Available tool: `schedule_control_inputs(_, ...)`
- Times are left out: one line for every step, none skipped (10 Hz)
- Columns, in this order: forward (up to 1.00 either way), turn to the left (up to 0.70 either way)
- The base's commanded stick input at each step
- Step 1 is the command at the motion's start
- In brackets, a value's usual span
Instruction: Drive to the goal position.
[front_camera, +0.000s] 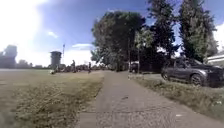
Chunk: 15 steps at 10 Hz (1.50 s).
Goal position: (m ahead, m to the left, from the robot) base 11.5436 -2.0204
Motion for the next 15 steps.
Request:
schedule_control_inputs(1.00, 0.00)
schedule_control_inputs(1.00, 0.00)
schedule_control_inputs(1.00, 0.00)
schedule_control_inputs(1.00, 0.00)
schedule_control_inputs(1.00, 0.00)
schedule_control_inputs(1.00, 0.00)
schedule_control_inputs(1.00, 0.00)
schedule_control_inputs(1.00, 0.00)
schedule_control_inputs(1.00, 0.00)
schedule_control_inputs(1.00, 0.00)
schedule_control_inputs(1.00, 0.00)
schedule_control_inputs(1.00, 0.00)
schedule_control_inputs(1.00, 0.00)
schedule_control_inputs(1.00, 0.00)
schedule_control_inputs(1.00, 0.00)
